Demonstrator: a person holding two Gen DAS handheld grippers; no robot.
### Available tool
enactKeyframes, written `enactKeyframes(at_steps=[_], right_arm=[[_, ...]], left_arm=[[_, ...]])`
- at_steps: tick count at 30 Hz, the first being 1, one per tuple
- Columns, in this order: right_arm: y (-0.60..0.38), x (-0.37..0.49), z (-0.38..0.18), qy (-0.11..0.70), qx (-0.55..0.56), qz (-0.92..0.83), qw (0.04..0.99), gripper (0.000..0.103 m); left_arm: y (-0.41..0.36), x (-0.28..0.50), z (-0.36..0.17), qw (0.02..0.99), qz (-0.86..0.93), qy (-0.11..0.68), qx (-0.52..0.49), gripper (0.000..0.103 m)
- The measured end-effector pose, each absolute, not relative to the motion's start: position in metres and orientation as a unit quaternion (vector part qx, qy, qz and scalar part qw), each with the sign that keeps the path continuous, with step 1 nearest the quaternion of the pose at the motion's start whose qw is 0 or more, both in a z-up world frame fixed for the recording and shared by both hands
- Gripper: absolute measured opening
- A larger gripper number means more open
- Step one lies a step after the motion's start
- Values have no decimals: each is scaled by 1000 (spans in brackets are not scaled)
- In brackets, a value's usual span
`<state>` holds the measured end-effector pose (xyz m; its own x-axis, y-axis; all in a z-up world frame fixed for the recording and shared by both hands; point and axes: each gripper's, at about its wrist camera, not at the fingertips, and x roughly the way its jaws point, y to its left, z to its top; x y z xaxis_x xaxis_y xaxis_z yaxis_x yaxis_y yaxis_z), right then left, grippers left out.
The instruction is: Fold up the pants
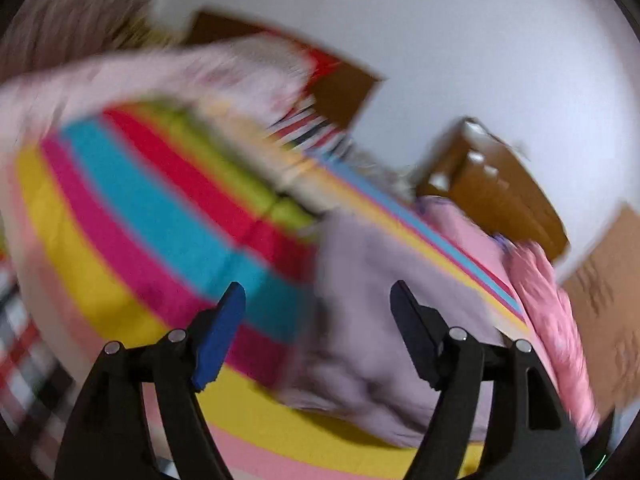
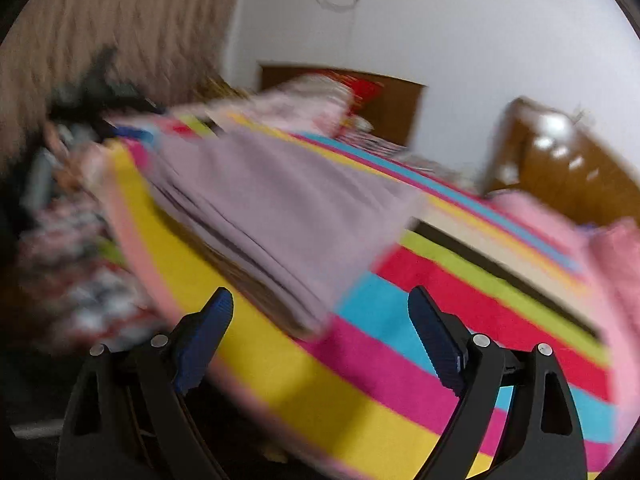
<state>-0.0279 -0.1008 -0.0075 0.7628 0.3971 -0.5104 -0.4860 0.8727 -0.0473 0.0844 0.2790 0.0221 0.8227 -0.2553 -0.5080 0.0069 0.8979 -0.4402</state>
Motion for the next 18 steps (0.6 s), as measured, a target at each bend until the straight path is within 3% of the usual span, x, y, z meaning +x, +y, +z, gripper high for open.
enactKeyframes(at_steps=[4,9,11,18], right_arm=[[-74,-1,3,251,-60,278,925,88],[-20,12,-26,318,-117,346,875,90],[-10,-1,-40,296,-167,341,877,93],[-17,-1,-40,301,-153,371,865,94]], left_arm=[[199,82,46,935,-171,285,-126,85],[146,119,0,910,-180,368,-56,85],[150,123,-29,901,-144,408,-36,71],[166,104,-35,906,-177,380,-53,70]])
